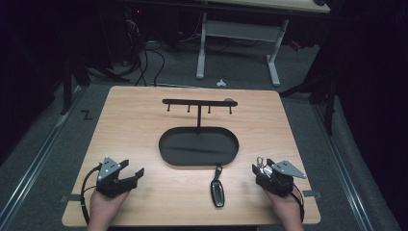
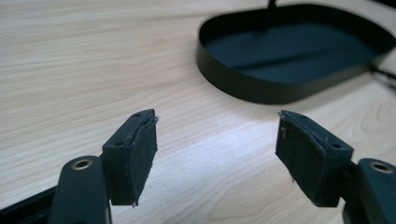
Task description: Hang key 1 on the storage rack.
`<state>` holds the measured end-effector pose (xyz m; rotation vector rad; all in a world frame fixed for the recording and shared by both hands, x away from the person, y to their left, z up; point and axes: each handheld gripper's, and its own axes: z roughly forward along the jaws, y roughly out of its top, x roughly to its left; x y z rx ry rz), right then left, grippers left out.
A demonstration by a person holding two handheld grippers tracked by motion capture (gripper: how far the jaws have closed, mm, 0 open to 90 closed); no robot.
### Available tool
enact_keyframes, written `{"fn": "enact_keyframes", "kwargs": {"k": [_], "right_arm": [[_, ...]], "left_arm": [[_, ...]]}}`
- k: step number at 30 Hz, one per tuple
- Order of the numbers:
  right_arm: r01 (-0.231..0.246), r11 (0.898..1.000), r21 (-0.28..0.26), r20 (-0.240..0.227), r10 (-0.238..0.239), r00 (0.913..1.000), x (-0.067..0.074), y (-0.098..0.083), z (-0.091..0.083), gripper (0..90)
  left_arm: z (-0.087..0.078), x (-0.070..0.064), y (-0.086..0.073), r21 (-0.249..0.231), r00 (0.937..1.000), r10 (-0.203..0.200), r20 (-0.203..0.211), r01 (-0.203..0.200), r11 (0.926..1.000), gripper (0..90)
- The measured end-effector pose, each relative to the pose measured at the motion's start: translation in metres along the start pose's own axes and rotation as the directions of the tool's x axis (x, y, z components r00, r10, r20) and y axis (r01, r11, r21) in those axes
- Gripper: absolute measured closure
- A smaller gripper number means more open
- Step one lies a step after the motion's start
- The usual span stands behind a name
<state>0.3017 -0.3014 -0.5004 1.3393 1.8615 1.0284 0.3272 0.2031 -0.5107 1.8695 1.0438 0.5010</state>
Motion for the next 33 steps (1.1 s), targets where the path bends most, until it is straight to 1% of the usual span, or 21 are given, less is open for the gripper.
{"fn": "enact_keyframes", "kwargs": {"k": [1,2,3,5,8,11,15,21,23,25,26,27,28,29,30,32,33], "right_arm": [[-0.003,1.0,0.007,0.0,0.003,1.0,0.0,0.0,0.0,36.0],[0.001,1.0,0.01,0.001,-0.001,1.0,0.0,-0.001,0.001,35.6],[-0.01,1.0,0.011,0.002,0.01,0.9999,0.0,-0.002,0.001,34.9],[-0.031,0.999,0.012,-0.004,0.031,0.9995,-0.001,-0.003,0.0,34.8],[-0.045,0.999,0.009,-0.007,0.045,0.9989,-0.002,-0.003,-0.002,34.7],[-0.043,0.999,0.007,-0.004,0.043,0.9991,-0.003,-0.004,-0.004,34.6],[-0.034,0.999,0.001,0.003,0.034,0.9994,-0.003,-0.004,-0.007,34.7],[-0.022,1.0,0.007,-0.001,0.022,0.9998,-0.002,-0.004,-0.008,34.5],[-0.014,1.0,0.011,-0.008,0.014,0.9999,0.0,-0.003,-0.008,34.5],[-0.005,1.0,0.017,-0.029,0.005,0.9996,0.005,-0.002,-0.009,33.4],[-0.005,1.0,0.017,-0.029,0.005,0.9996,0.005,-0.002,-0.009,33.4],[0.004,1.0,0.024,-0.046,-0.003,0.999,0.01,-0.002,-0.009,32.9],[0.004,1.0,0.024,-0.046,-0.003,0.999,0.01,-0.002,-0.009,32.9],[0.011,1.0,0.029,-0.056,-0.009,0.9984,0.013,-0.002,-0.008,32.8],[0.026,0.999,0.04,-0.081,-0.022,0.9964,0.02,-0.002,-0.006,32.6],[0.034,0.999,0.042,-0.101,-0.03,0.9944,0.026,-0.001,-0.005,32.1],[0.034,0.999,0.042,-0.101,-0.03,0.9944,0.026,-0.001,-0.005,32.1]], "left_arm": [[0.002,-0.004,0.001,0.006,0.9997,0.023,0.008,-0.023,0.9997,29.9],[0.002,-0.004,0.001,0.006,0.9997,0.023,0.008,-0.023,0.9997,30.3],[0.004,-0.01,0.003,0.008,0.9987,0.049,0.014,-0.049,0.9988,30.5],[0.007,-0.013,0.005,0.008,0.9978,0.064,0.016,-0.064,0.9979,30.6],[0.01,-0.016,0.008,0.003,0.9974,0.07,0.019,-0.07,0.9975,30.9],[0.012,-0.017,0.009,-0.001,0.9975,0.068,0.02,-0.068,0.9977,31.3],[0.015,-0.018,0.011,-0.005,0.9967,0.078,0.022,-0.078,0.997,31.4],[0.018,-0.02,0.011,0.008,0.9956,0.089,0.026,-0.09,0.9959,31.4],[0.018,-0.02,0.011,0.009,0.9955,0.091,0.025,-0.092,0.9958,31.4],[0.019,-0.021,0.01,0.007,0.9952,0.095,0.023,-0.095,0.9954,31.4],[0.019,-0.021,0.01,0.007,0.9952,0.095,0.023,-0.095,0.9954,31.4],[0.02,-0.021,0.01,0.012,0.9947,0.099,0.028,-0.099,0.995,31.3],[0.02,-0.021,0.01,0.012,0.9947,0.099,0.028,-0.099,0.995,31.4],[0.021,-0.021,0.01,0.014,0.9944,0.102,0.029,-0.102,0.9947,31.4],[0.021,-0.022,0.01,0.016,0.9945,0.101,0.027,-0.101,0.9947,31.3],[0.022,-0.022,0.009,0.016,0.9946,0.1,0.03,-0.1,0.9948,31.3],[0.022,-0.022,0.009,0.016,0.9946,0.1,0.03,-0.1,0.9948,31.4]]}}
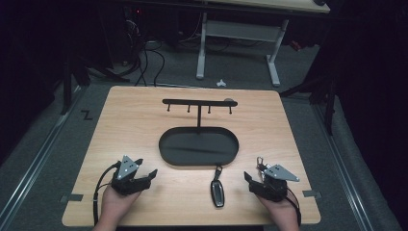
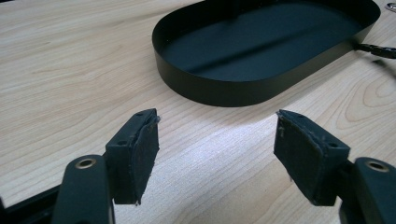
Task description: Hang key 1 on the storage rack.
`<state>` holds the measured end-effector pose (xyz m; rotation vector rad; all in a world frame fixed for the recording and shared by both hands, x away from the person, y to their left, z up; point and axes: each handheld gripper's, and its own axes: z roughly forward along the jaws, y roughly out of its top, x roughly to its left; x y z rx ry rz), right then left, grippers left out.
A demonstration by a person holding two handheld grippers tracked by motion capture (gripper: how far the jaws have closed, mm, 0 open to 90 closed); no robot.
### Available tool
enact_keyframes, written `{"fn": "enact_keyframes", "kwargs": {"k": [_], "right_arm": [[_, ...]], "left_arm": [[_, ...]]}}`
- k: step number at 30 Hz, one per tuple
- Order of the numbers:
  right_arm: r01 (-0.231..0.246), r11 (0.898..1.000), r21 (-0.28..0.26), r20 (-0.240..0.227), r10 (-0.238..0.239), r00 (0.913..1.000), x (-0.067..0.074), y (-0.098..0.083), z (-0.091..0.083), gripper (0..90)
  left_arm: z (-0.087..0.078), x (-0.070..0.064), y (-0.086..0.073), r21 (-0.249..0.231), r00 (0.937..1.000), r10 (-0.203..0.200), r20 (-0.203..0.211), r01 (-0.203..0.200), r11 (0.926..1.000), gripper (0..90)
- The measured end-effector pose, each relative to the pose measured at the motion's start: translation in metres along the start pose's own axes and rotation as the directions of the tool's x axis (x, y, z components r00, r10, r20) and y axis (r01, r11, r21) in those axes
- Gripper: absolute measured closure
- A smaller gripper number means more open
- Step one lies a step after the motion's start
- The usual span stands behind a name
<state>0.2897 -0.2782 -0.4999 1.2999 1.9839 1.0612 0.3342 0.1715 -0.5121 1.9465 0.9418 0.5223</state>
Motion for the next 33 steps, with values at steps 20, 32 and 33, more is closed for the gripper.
{"fn": "enact_keyframes", "kwargs": {"k": [20,32,33], "right_arm": [[0.081,0.994,0.068,-0.233,-0.063,0.9705,0.073,0.001,0.017,49.4],[0.125,0.987,0.104,-0.264,-0.094,0.9599,0.085,-0.002,0.017,90.0],[0.125,0.987,0.104,-0.264,-0.094,0.9599,0.085,-0.002,0.017,90.0]], "left_arm": [[0.003,-0.003,-0.001,0.016,0.9998,0.017,0.009,-0.017,0.9997,31.2],[0.006,-0.003,-0.001,0.029,0.9995,0.025,0.018,-0.025,0.9993,31.3],[0.006,-0.004,-0.001,0.03,0.9995,0.025,0.019,-0.026,0.9992,31.3]]}}
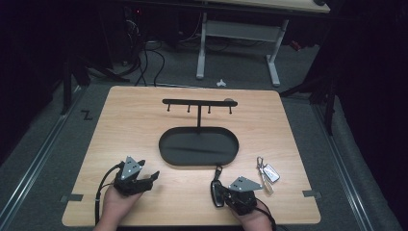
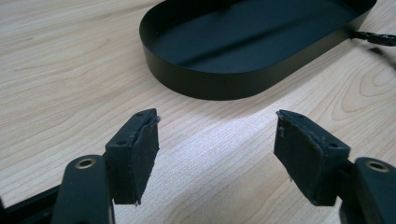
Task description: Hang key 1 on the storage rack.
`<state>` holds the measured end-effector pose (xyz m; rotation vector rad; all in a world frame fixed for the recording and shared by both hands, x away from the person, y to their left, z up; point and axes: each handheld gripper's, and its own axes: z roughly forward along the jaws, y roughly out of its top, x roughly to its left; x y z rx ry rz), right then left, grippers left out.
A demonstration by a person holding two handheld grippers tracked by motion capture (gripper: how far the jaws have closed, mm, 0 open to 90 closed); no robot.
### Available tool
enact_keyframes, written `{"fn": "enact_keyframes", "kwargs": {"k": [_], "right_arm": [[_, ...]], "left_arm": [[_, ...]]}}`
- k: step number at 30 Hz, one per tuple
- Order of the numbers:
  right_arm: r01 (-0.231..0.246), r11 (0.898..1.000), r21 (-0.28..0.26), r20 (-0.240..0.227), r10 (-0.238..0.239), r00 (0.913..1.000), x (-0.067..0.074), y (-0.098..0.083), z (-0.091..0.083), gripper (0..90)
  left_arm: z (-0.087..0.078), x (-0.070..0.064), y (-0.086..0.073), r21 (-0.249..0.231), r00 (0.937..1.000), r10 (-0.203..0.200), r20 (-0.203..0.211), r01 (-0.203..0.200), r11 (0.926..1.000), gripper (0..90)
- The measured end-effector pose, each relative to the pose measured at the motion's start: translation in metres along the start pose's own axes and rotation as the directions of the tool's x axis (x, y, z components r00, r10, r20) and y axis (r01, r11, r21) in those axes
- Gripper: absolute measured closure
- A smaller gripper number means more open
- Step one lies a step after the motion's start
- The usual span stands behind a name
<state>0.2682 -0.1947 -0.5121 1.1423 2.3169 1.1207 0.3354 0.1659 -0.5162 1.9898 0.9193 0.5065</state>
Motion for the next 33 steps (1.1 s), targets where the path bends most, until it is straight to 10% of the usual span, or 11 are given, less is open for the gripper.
{"fn": "enact_keyframes", "kwargs": {"k": [24,33], "right_arm": [[-0.001,0.999,0.045,0.052,-0.002,0.9987,-0.016,-0.011,-0.013,89.9],[0.015,0.999,0.044,-0.001,-0.015,0.9999,-0.003,-0.01,-0.011,90.0]], "left_arm": [[0.0,-0.002,0.0,-0.001,0.9999,-0.006,0.011,0.006,1.0,31.6],[0.0,-0.002,0.001,0.0,0.9999,-0.007,0.013,0.007,1.0,31.6]]}}
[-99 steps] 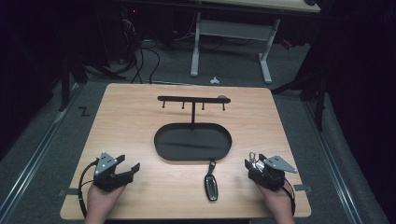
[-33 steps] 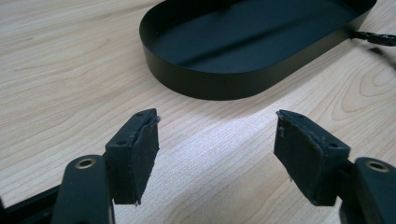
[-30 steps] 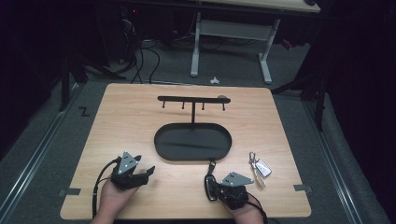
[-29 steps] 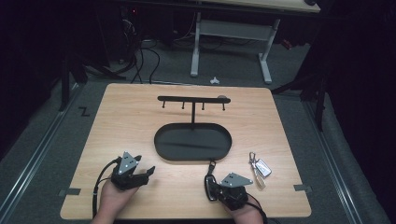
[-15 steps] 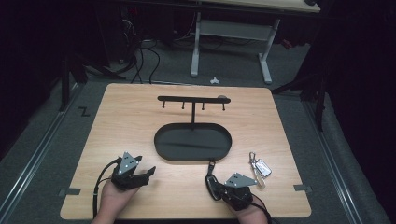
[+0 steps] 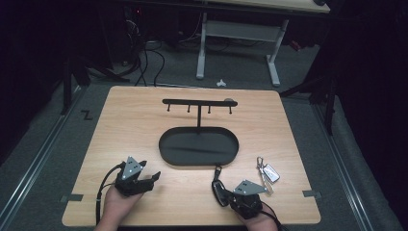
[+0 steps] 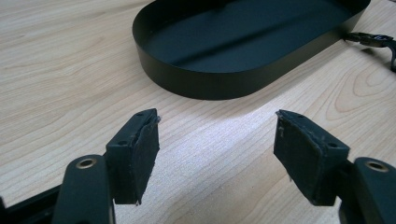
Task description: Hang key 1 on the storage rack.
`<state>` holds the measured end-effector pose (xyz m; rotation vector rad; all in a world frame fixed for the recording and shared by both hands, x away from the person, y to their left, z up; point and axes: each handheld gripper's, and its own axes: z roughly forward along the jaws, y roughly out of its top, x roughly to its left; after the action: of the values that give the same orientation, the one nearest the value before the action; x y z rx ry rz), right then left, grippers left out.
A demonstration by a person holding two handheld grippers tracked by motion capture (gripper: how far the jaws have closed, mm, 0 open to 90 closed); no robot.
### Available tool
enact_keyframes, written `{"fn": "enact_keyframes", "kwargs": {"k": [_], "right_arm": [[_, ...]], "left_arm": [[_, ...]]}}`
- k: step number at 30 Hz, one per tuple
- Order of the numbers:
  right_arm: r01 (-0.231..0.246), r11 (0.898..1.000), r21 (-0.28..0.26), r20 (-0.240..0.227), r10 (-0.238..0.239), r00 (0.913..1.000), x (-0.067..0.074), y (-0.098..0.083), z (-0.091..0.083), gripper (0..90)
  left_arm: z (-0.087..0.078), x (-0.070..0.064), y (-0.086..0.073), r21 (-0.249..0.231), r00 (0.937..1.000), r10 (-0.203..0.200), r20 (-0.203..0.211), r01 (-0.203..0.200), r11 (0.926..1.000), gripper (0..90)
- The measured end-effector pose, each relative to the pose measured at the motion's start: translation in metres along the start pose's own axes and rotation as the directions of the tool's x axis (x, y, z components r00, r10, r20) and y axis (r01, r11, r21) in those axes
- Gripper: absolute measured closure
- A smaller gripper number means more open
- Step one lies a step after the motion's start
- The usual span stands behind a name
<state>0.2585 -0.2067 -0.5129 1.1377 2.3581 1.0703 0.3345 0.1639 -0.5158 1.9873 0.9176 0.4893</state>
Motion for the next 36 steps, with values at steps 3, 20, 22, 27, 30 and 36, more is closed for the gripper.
{"fn": "enact_keyframes", "kwargs": {"k": [3,20,22,27,30,36], "right_arm": [[0.02,1.0,0.016,-0.008,-0.02,0.9998,0.004,0.0,0.004,89.9],[-0.01,1.0,0.019,0.074,0.009,0.9972,-0.027,-0.008,-0.008,90.0],[-0.019,1.0,0.015,0.085,0.017,0.9962,-0.033,-0.009,-0.009,90.0],[-0.047,0.999,0.014,0.109,0.045,0.9931,-0.045,-0.012,-0.012,90.0],[-0.068,0.998,0.013,0.108,0.066,0.9919,-0.05,-0.014,-0.014,90.0],[-0.066,0.998,-0.023,0.1,0.068,0.9927,-0.049,-0.012,-0.018,86.0]], "left_arm": [[0.0,0.0,0.0,-0.001,1.0,-0.002,-0.001,0.002,1.0,31.6],[-0.002,0.001,0.0,-0.007,1.0,-0.003,0.001,0.003,1.0,31.6],[-0.002,0.001,0.0,-0.007,1.0,-0.003,0.002,0.003,1.0,31.6],[-0.001,0.0,0.0,-0.008,1.0,-0.002,0.002,0.002,1.0,31.6],[-0.002,0.001,0.0,-0.009,1.0,-0.002,0.002,0.002,1.0,31.6],[-0.001,0.0,0.001,-0.013,1.0,-0.001,-0.001,0.001,0.9999,31.4]]}}
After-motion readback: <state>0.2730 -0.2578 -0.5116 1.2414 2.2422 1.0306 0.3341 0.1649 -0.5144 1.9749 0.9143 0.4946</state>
